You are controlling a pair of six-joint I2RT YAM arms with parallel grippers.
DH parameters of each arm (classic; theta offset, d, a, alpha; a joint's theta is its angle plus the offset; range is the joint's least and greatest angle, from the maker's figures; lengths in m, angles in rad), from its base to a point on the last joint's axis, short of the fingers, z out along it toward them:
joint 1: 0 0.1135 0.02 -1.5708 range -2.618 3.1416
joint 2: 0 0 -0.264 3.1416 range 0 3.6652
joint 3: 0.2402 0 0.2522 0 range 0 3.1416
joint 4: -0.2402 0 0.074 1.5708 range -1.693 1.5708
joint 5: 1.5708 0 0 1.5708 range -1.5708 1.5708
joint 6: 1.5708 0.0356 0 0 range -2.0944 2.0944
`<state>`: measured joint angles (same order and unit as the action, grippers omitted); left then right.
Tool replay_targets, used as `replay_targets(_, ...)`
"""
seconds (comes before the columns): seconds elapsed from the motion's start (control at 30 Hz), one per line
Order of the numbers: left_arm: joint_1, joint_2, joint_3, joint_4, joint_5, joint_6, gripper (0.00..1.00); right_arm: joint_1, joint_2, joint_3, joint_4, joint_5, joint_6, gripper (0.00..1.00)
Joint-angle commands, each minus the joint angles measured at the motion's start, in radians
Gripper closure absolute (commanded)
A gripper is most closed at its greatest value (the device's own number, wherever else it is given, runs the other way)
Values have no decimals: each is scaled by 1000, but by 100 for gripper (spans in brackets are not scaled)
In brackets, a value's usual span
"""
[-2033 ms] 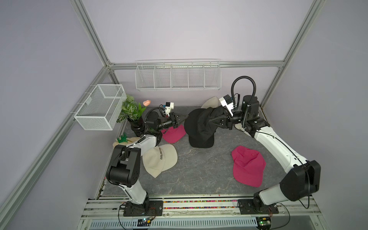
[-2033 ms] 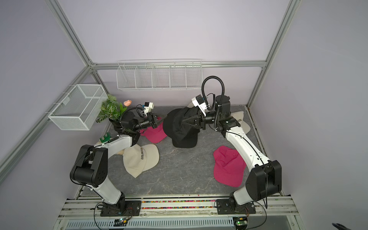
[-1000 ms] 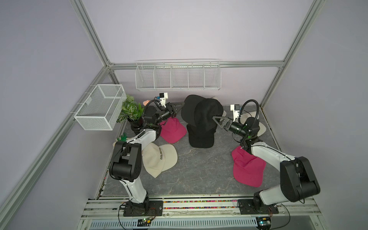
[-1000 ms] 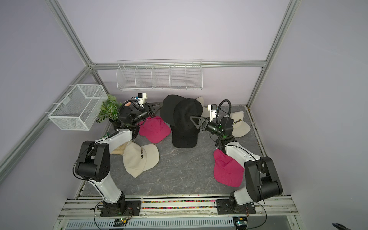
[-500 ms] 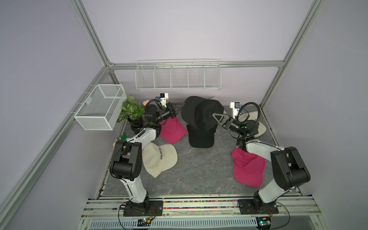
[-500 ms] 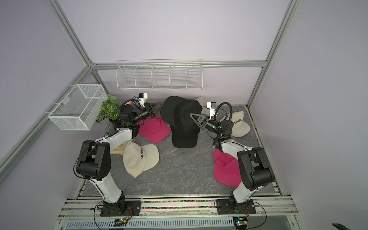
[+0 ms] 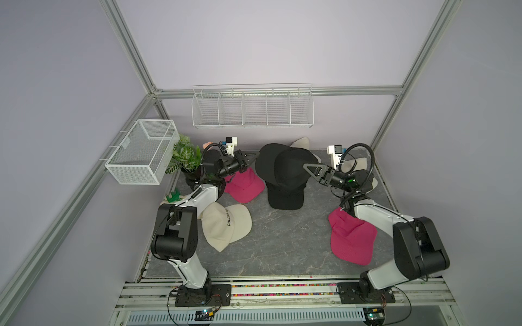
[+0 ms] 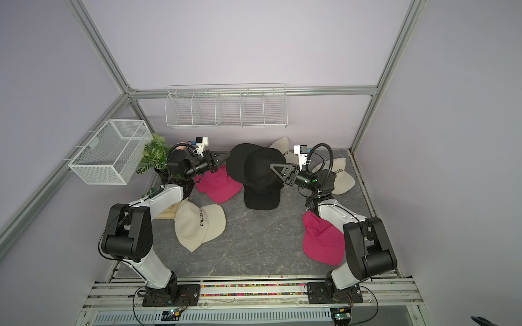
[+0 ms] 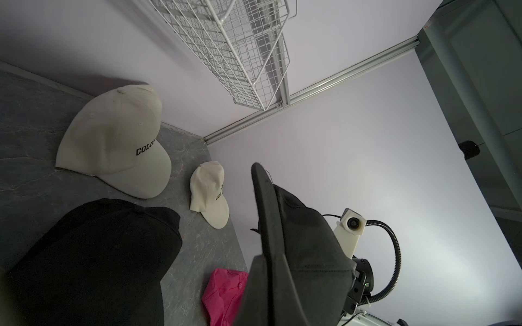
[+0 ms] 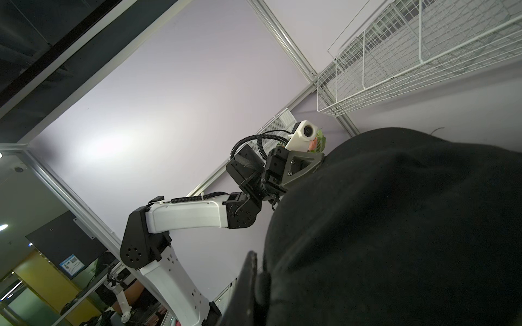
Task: Stack the baseball caps by color
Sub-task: Move the baseball cap to the center of the board.
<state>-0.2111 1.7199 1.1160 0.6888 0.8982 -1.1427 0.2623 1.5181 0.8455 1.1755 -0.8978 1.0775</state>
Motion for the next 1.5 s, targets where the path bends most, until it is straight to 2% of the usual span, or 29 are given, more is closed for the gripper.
replay_targets(0.0, 44, 4, -14, -70, -120, 48, 100, -12, -51, 97, -153, -40, -142, 94)
replay_targets(0.07, 24, 6, 7, -118, -127, 93, 100, 12, -42, 171, -380, -73, -295, 93)
replay_targets(0.17, -4, -5, 69, -307, -163, 242, 99, 63, -42, 326, -905, -108, -699, 93)
replay_targets(0.23, -19, -28, 116, -472, -210, 382, 68, 109, -40, 440, -1293, -62, -1037, 93)
replay_targets(0.3, -35, -63, 148, -607, -269, 519, 41, 144, -24, 528, -1537, -21, -1271, 93)
replay_targets(0.33, -43, -83, 163, -669, -308, 587, 32, 156, -12, 560, -1621, -14, -1346, 94)
replay_targets(0.4, -58, -117, 183, -753, -376, 697, 21, 166, 15, 609, -1728, -16, -1459, 93)
replay_targets(0.47, -64, -148, 191, -794, -418, 770, 9, 175, 39, 649, -1812, -18, -1544, 92)
replay_targets(0.5, -66, -161, 191, -801, -424, 805, 0, 185, 57, 674, -1878, -14, -1612, 92)
replay_targets(0.67, -73, -227, 186, -827, -419, 970, 1, 279, 138, 788, -2220, 115, -1989, 93)
replay_targets(0.83, -106, -273, 174, -904, -308, 1184, 1, 372, 196, 834, -2399, 293, -2212, 91)
replay_targets(1.0, -191, -284, 161, -1088, -199, 1475, 0, 428, 180, 805, -2373, 443, -2285, 91)
replay_targets(1.1, -236, -285, 149, -1188, -104, 1603, 1, 442, 156, 781, -2348, 505, -2310, 92)
replay_targets(1.2, -246, -292, 146, -1253, 1, 1675, 4, 446, 136, 780, -2362, 502, -2333, 94)
replay_targets(1.3, -246, -292, 146, -1315, 51, 1743, 6, 446, 106, 754, -2341, 499, -2344, 93)
replay_targets(1.37, -249, -282, 150, -1336, 50, 1756, 11, 447, 84, 733, -2321, 500, -2346, 93)
replay_targets(1.47, -274, -275, 130, -1289, -32, 1736, 15, 445, 58, 708, -2300, 490, -2350, 93)
